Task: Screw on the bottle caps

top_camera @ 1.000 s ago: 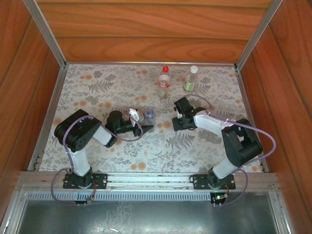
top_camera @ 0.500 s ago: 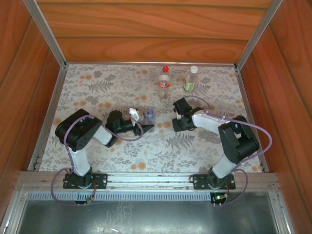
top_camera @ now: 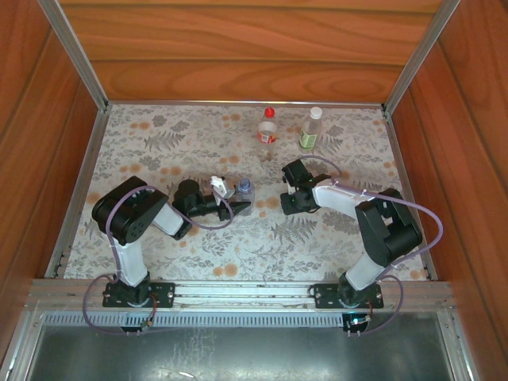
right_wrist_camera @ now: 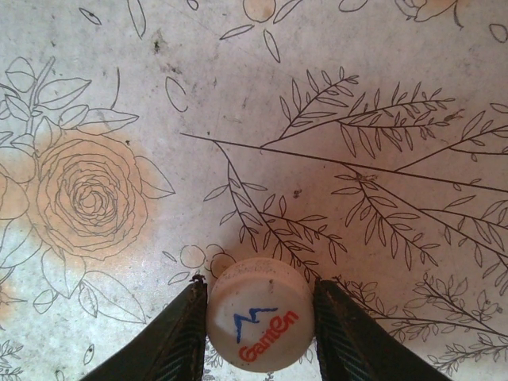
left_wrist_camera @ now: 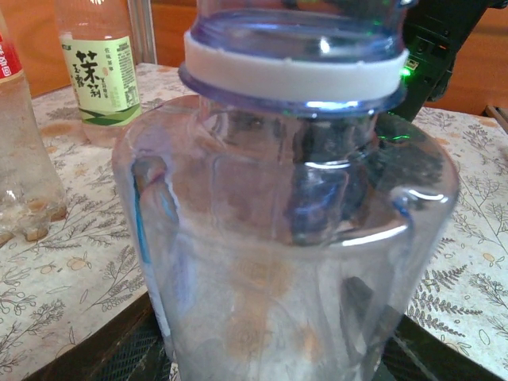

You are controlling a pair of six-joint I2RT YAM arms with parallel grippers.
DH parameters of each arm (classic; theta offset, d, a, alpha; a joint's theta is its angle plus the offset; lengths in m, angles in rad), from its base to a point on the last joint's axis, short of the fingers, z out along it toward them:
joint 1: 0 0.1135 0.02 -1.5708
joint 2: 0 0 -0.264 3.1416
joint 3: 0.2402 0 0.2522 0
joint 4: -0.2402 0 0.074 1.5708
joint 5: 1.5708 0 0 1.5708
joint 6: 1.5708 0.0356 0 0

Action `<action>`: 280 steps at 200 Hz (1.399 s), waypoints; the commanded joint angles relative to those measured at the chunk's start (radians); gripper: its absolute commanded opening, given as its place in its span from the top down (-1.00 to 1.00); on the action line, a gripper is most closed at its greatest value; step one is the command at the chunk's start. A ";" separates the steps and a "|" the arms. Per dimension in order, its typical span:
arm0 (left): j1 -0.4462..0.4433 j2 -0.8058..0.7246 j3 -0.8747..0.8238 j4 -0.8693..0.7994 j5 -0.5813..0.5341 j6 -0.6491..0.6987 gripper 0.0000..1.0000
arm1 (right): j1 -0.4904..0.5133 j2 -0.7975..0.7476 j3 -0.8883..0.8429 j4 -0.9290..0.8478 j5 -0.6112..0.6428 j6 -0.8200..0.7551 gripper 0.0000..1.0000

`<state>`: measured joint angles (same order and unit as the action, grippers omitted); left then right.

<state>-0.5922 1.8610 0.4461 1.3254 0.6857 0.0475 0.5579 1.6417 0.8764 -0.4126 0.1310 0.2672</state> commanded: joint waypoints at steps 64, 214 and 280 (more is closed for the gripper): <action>-0.007 0.036 0.017 0.040 0.032 -0.012 -0.13 | 0.017 -0.092 0.069 -0.123 0.020 -0.029 0.24; -0.010 0.088 0.028 0.087 0.036 -0.023 -0.13 | 0.170 -0.047 0.698 -0.615 -0.037 -0.131 0.24; -0.010 0.093 0.027 0.090 0.033 -0.015 -0.13 | 0.251 0.092 0.910 -0.716 -0.066 -0.178 0.23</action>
<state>-0.5922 1.9301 0.4664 1.4200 0.7048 0.0296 0.7845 1.6863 1.7321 -1.0466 0.0906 0.1219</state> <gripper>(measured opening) 0.566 0.383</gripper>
